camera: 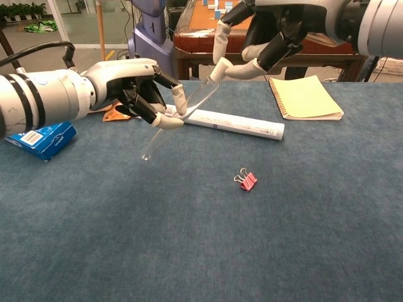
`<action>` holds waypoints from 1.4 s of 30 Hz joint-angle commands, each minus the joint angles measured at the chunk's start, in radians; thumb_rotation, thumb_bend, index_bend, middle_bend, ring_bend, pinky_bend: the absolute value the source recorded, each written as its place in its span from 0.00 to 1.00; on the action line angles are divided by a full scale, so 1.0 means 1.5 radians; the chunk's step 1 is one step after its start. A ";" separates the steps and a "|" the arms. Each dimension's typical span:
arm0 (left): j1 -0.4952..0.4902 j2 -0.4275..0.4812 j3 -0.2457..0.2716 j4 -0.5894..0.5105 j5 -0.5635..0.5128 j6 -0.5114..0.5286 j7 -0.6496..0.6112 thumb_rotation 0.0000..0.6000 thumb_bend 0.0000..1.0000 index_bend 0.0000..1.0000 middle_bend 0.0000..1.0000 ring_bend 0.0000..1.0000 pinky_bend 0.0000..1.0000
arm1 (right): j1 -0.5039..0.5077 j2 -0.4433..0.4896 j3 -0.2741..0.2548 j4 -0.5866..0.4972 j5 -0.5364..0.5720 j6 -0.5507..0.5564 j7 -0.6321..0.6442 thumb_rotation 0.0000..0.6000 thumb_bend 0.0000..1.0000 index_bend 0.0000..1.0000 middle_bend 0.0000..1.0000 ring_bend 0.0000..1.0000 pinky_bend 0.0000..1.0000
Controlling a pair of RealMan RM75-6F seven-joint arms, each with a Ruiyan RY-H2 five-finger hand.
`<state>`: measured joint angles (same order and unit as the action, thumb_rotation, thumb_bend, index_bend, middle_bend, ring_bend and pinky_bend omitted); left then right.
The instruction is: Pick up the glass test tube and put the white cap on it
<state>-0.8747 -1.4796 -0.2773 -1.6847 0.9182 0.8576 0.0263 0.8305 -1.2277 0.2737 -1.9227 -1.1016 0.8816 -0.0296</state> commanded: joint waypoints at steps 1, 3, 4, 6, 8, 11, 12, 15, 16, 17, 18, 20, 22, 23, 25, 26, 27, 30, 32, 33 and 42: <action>-0.001 0.000 0.001 0.001 -0.001 -0.001 0.001 1.00 0.26 0.65 1.00 1.00 1.00 | 0.000 0.000 -0.001 0.001 -0.001 0.000 0.001 1.00 0.41 0.64 1.00 1.00 1.00; -0.001 0.000 0.001 0.002 -0.002 -0.002 0.001 1.00 0.26 0.65 1.00 1.00 1.00 | 0.000 0.000 -0.002 0.002 -0.001 0.000 0.002 1.00 0.41 0.64 1.00 1.00 1.00; -0.002 0.000 0.001 0.002 -0.002 -0.002 0.000 1.00 0.26 0.65 1.00 1.00 1.00 | 0.001 0.000 -0.003 0.004 -0.001 0.000 0.001 1.00 0.41 0.64 1.00 1.00 1.00; -0.002 0.000 0.000 0.001 -0.002 -0.001 0.001 1.00 0.26 0.65 1.00 1.00 1.00 | 0.002 -0.001 -0.003 0.005 0.001 -0.002 0.002 1.00 0.41 0.64 1.00 1.00 1.00; -0.003 0.000 0.001 0.000 -0.002 -0.001 0.002 1.00 0.26 0.65 1.00 1.00 1.00 | 0.003 -0.002 -0.004 0.006 0.000 -0.001 0.001 1.00 0.41 0.64 1.00 1.00 1.00; -0.005 0.000 0.000 0.000 -0.006 -0.002 0.005 1.00 0.26 0.65 1.00 1.00 1.00 | 0.004 -0.004 -0.004 0.007 0.000 0.000 0.001 1.00 0.41 0.64 1.00 1.00 1.00; -0.006 -0.001 0.000 0.000 -0.009 -0.003 0.006 1.00 0.26 0.65 1.00 1.00 1.00 | 0.004 -0.005 -0.004 0.006 0.000 0.001 0.000 1.00 0.41 0.64 1.00 1.00 1.00; -0.009 -0.001 0.000 0.001 -0.014 -0.005 0.010 1.00 0.26 0.65 1.00 1.00 1.00 | 0.005 -0.007 -0.005 0.008 0.001 0.002 -0.003 1.00 0.41 0.65 1.00 1.00 1.00; -0.011 -0.001 -0.001 0.001 -0.016 -0.005 0.011 1.00 0.26 0.65 1.00 1.00 1.00 | 0.006 -0.008 -0.006 0.007 0.002 0.001 -0.003 1.00 0.41 0.65 1.00 1.00 1.00; -0.011 -0.002 -0.001 0.000 -0.017 -0.005 0.011 1.00 0.26 0.65 1.00 1.00 1.00 | 0.006 -0.008 -0.006 0.008 0.002 0.002 -0.004 1.00 0.41 0.65 1.00 1.00 1.00; -0.012 -0.002 -0.001 0.000 -0.018 -0.005 0.012 1.00 0.26 0.65 1.00 1.00 1.00 | 0.007 -0.009 -0.007 0.009 0.003 0.002 -0.005 1.00 0.41 0.65 1.00 1.00 1.00; -0.013 -0.002 -0.001 -0.001 -0.020 -0.005 0.014 1.00 0.26 0.65 1.00 1.00 1.00 | 0.007 -0.010 -0.007 0.009 0.004 0.003 -0.007 1.00 0.41 0.65 1.00 1.00 1.00; -0.014 0.000 -0.001 -0.003 -0.021 -0.005 0.014 1.00 0.26 0.65 1.00 1.00 1.00 | 0.007 -0.011 -0.008 0.010 0.005 0.004 -0.009 1.00 0.41 0.65 1.00 1.00 1.00; -0.014 0.000 -0.001 -0.003 -0.022 -0.004 0.015 1.00 0.26 0.65 1.00 1.00 1.00 | 0.007 -0.012 -0.009 0.011 0.005 0.004 -0.009 1.00 0.41 0.65 1.00 1.00 1.00; -0.015 0.001 -0.001 -0.003 -0.024 -0.005 0.017 1.00 0.26 0.65 1.00 1.00 1.00 | 0.008 -0.014 -0.010 0.013 0.005 0.004 -0.012 1.00 0.41 0.65 1.00 1.00 1.00; -0.016 0.001 -0.001 -0.004 -0.025 -0.005 0.017 1.00 0.26 0.65 1.00 1.00 1.00 | 0.009 -0.015 -0.011 0.014 0.005 0.004 -0.012 1.00 0.41 0.65 1.00 1.00 1.00; -0.016 0.001 -0.001 -0.004 -0.026 -0.006 0.017 1.00 0.26 0.65 1.00 1.00 1.00 | 0.009 -0.017 -0.011 0.015 0.005 0.004 -0.013 1.00 0.41 0.65 1.00 1.00 1.00; -0.018 0.001 -0.001 -0.004 -0.029 -0.007 0.018 1.00 0.26 0.65 1.00 1.00 1.00 | 0.012 -0.023 -0.013 0.020 0.007 0.003 -0.016 1.00 0.41 0.65 1.00 1.00 1.00; -0.019 0.001 -0.001 -0.004 -0.030 -0.007 0.020 1.00 0.26 0.65 1.00 1.00 1.00 | 0.013 -0.027 -0.014 0.022 0.007 0.004 -0.018 1.00 0.41 0.65 1.00 1.00 1.00; -0.020 0.001 -0.001 -0.004 -0.030 -0.008 0.020 1.00 0.26 0.65 1.00 1.00 1.00 | 0.013 -0.028 -0.015 0.023 0.008 0.003 -0.018 1.00 0.41 0.65 1.00 1.00 1.00; -0.021 0.004 0.000 -0.003 -0.034 -0.010 0.016 1.00 0.26 0.65 1.00 1.00 1.00 | 0.019 -0.036 -0.017 0.033 0.014 -0.004 -0.021 1.00 0.41 0.65 1.00 1.00 1.00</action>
<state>-0.9055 -1.4731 -0.2774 -1.6884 0.8678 0.8432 0.0512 0.8587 -1.2813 0.2491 -1.8740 -1.0810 0.8766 -0.0608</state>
